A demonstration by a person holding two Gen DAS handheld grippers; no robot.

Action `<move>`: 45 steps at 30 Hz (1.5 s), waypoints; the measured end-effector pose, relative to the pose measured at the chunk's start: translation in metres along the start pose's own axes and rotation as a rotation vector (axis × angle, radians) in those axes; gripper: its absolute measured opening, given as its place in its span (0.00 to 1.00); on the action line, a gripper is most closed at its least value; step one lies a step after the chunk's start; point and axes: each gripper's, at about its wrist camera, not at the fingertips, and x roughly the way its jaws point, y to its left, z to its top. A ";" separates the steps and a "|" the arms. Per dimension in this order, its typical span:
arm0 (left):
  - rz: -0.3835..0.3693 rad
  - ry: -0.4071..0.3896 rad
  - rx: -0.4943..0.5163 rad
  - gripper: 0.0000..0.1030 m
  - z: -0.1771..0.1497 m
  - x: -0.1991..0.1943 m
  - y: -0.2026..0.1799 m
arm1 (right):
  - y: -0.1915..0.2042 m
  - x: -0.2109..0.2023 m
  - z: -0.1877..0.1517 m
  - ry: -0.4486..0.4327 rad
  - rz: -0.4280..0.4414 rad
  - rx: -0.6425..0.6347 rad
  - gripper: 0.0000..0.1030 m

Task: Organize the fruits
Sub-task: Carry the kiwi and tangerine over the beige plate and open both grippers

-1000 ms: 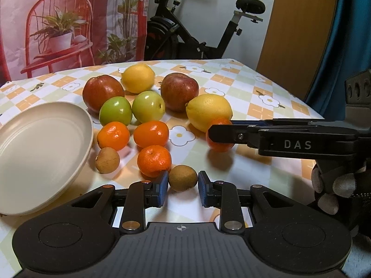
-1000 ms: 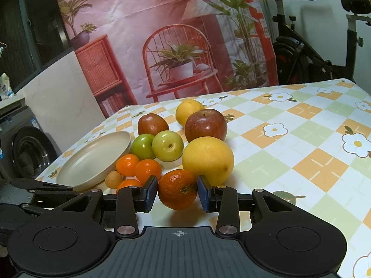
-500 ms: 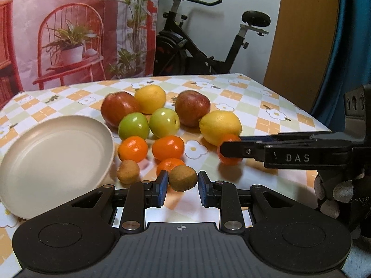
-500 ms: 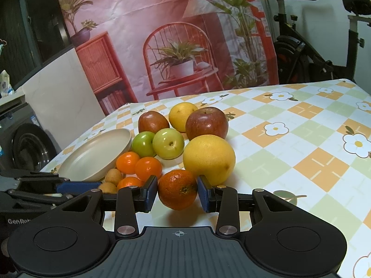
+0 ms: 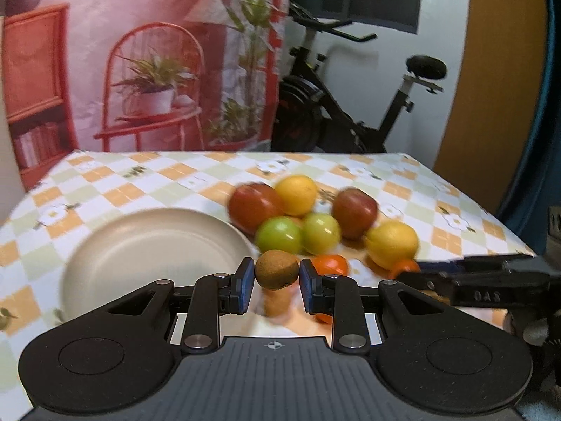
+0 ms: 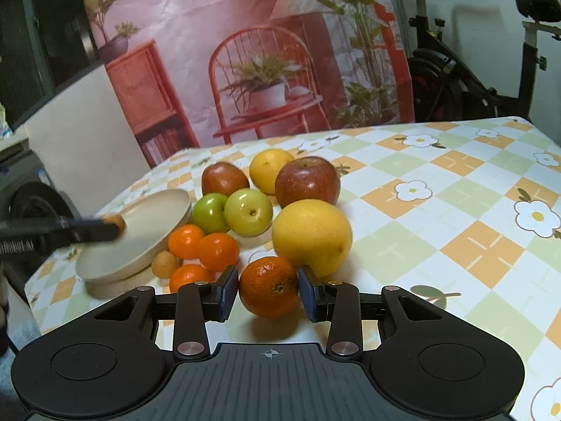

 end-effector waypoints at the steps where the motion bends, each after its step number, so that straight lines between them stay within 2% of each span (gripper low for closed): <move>1: 0.007 -0.006 -0.006 0.29 0.005 -0.004 0.008 | 0.003 0.000 0.002 0.007 0.004 -0.009 0.34; 6: 0.047 -0.037 -0.053 0.29 0.030 -0.024 0.050 | 0.021 0.001 0.021 0.014 0.034 -0.031 0.34; 11: 0.084 -0.063 -0.088 0.29 0.061 -0.037 0.090 | 0.051 0.015 0.063 -0.008 0.079 -0.067 0.34; 16: 0.113 -0.092 -0.083 0.29 0.096 -0.040 0.121 | 0.086 0.045 0.114 -0.045 0.103 -0.088 0.34; 19: 0.101 -0.067 -0.079 0.29 0.108 -0.027 0.134 | 0.110 0.076 0.134 -0.043 0.099 -0.131 0.34; 22: 0.109 -0.008 -0.063 0.29 0.106 -0.003 0.141 | 0.128 0.116 0.143 0.035 0.103 -0.168 0.34; 24: 0.087 0.036 -0.091 0.29 0.099 0.013 0.150 | 0.136 0.138 0.146 0.089 0.103 -0.192 0.34; 28: 0.035 0.128 -0.096 0.29 0.089 0.047 0.156 | 0.148 0.169 0.142 0.183 0.099 -0.226 0.34; 33: 0.005 0.231 -0.097 0.29 0.069 0.077 0.162 | 0.151 0.196 0.132 0.294 0.107 -0.250 0.34; 36: -0.010 0.266 -0.111 0.29 0.061 0.086 0.169 | 0.148 0.205 0.128 0.333 0.107 -0.251 0.34; 45: -0.026 0.309 -0.149 0.29 0.052 0.093 0.175 | 0.147 0.211 0.123 0.366 0.120 -0.246 0.35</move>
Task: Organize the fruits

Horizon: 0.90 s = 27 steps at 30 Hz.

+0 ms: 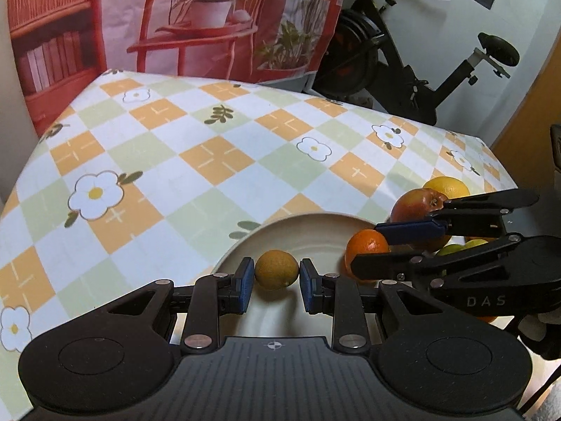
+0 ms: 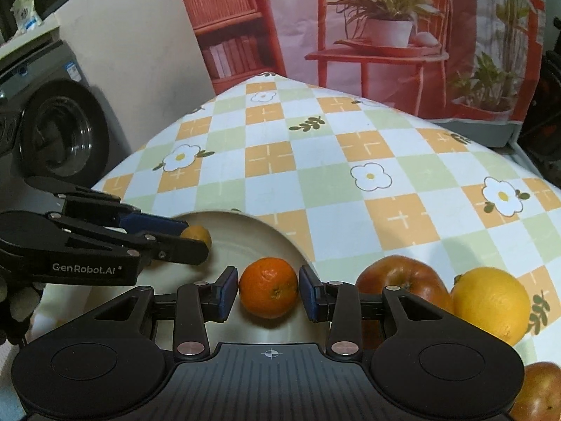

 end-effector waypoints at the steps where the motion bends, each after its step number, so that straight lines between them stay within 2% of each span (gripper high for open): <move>1: -0.002 0.002 -0.005 0.30 -0.001 -0.001 0.002 | -0.001 -0.001 0.000 -0.004 0.002 0.010 0.35; 4: 0.007 0.007 -0.027 0.37 -0.003 0.001 0.004 | -0.002 -0.003 -0.001 -0.012 0.003 0.024 0.35; 8: 0.009 -0.009 -0.063 0.39 -0.002 -0.007 0.007 | -0.004 -0.013 -0.002 -0.038 0.002 0.040 0.35; 13: 0.044 -0.092 -0.080 0.39 0.002 -0.033 0.000 | -0.015 -0.053 -0.008 -0.176 0.002 0.100 0.35; 16: 0.053 -0.161 -0.092 0.39 0.008 -0.049 -0.012 | -0.029 -0.082 -0.016 -0.260 -0.038 0.119 0.36; 20: 0.072 -0.239 -0.095 0.39 0.015 -0.061 -0.037 | -0.056 -0.115 -0.033 -0.343 -0.141 0.140 0.41; 24: 0.076 -0.292 -0.133 0.39 0.019 -0.063 -0.063 | -0.086 -0.140 -0.051 -0.385 -0.203 0.206 0.41; 27: 0.055 -0.303 -0.134 0.39 0.020 -0.060 -0.083 | -0.103 -0.152 -0.065 -0.397 -0.234 0.237 0.42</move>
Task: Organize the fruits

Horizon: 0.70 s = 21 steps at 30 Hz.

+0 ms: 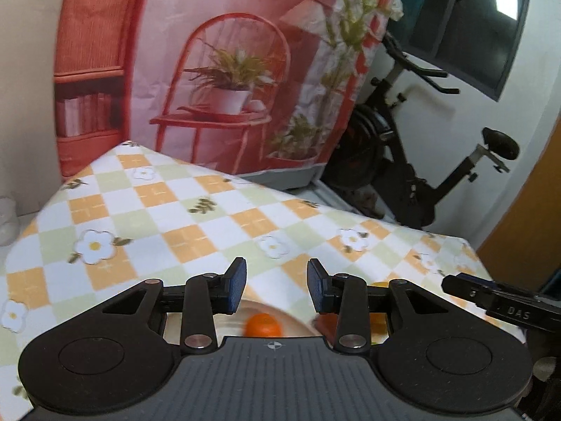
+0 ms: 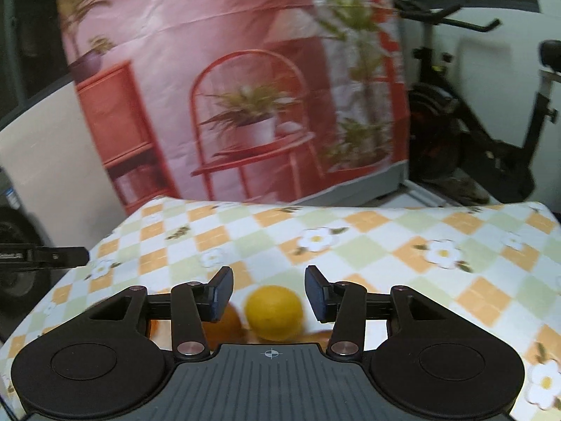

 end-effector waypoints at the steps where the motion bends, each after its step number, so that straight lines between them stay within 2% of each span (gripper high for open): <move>1: -0.008 0.006 0.018 0.39 0.000 0.002 -0.007 | -0.005 -0.002 -0.002 -0.002 -0.008 0.003 0.42; 8: -0.045 0.056 0.116 0.39 0.002 0.018 -0.035 | -0.022 -0.004 -0.020 0.038 -0.028 -0.014 0.45; 12: -0.095 0.101 0.152 0.39 0.005 0.035 -0.054 | -0.024 -0.006 -0.031 0.061 -0.028 -0.021 0.49; 21: -0.236 0.295 0.236 0.39 0.004 0.095 -0.106 | -0.038 -0.002 -0.052 0.129 0.002 0.013 0.50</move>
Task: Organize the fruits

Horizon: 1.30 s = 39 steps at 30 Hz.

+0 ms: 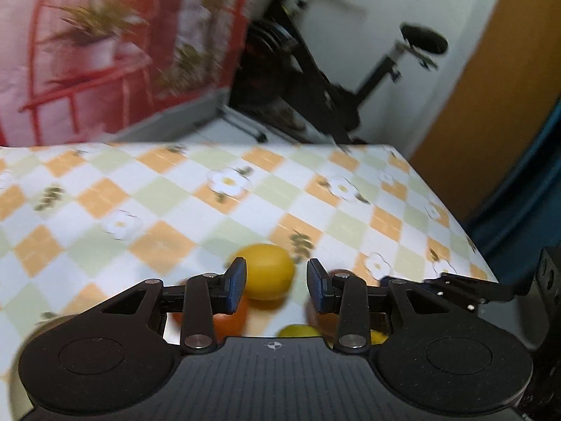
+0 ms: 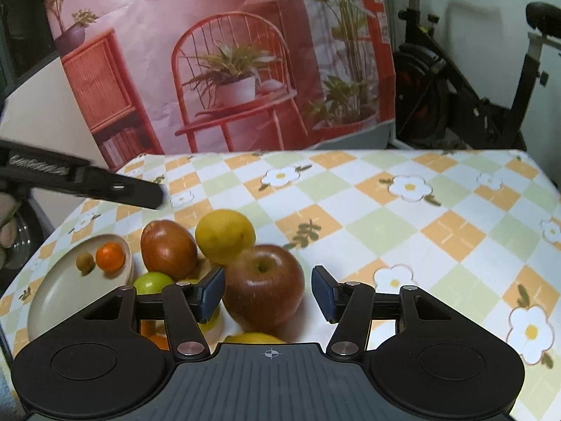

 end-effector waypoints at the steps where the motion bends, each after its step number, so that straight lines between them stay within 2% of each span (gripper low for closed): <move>1: -0.012 0.018 0.001 0.39 0.001 0.007 -0.004 | 0.000 0.001 -0.001 0.005 0.004 -0.002 0.50; 10: -0.093 0.145 -0.062 0.39 -0.001 0.045 -0.017 | -0.001 0.013 -0.008 0.050 0.031 -0.004 0.50; 21: -0.095 0.207 -0.085 0.39 -0.004 0.063 -0.020 | -0.003 0.019 -0.006 0.061 0.064 0.022 0.50; 27: -0.126 0.214 -0.125 0.39 -0.005 0.069 -0.017 | -0.006 0.023 -0.006 0.068 0.063 0.045 0.53; 35: -0.119 0.203 -0.102 0.37 -0.006 0.067 -0.022 | -0.009 0.024 -0.007 0.069 0.066 0.067 0.53; 39: -0.123 0.165 -0.089 0.37 -0.003 0.053 -0.022 | -0.003 0.017 -0.002 0.040 0.069 0.056 0.53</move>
